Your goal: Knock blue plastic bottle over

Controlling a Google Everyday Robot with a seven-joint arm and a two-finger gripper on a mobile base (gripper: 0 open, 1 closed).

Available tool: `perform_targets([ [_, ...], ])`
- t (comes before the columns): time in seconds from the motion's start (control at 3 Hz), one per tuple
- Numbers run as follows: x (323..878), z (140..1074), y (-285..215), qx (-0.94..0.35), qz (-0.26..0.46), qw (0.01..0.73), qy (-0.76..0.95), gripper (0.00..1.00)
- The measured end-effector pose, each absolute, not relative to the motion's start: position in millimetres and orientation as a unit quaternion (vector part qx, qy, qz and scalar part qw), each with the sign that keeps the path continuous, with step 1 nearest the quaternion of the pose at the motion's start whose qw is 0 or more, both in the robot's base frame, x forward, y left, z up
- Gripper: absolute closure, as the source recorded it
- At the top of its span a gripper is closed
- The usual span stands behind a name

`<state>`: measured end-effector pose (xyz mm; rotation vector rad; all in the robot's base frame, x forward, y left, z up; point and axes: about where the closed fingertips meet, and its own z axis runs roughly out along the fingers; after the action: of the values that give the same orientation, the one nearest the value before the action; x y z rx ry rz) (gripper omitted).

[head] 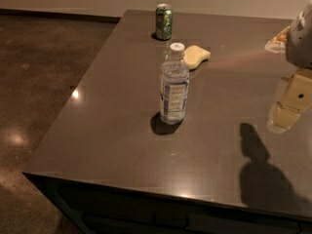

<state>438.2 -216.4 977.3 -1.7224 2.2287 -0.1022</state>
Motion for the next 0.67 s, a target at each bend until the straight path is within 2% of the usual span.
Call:
perform_targets([
  [0.67,446.1,976.1,-208.8,-0.592,-0.013,0.179,0.786,0.0],
])
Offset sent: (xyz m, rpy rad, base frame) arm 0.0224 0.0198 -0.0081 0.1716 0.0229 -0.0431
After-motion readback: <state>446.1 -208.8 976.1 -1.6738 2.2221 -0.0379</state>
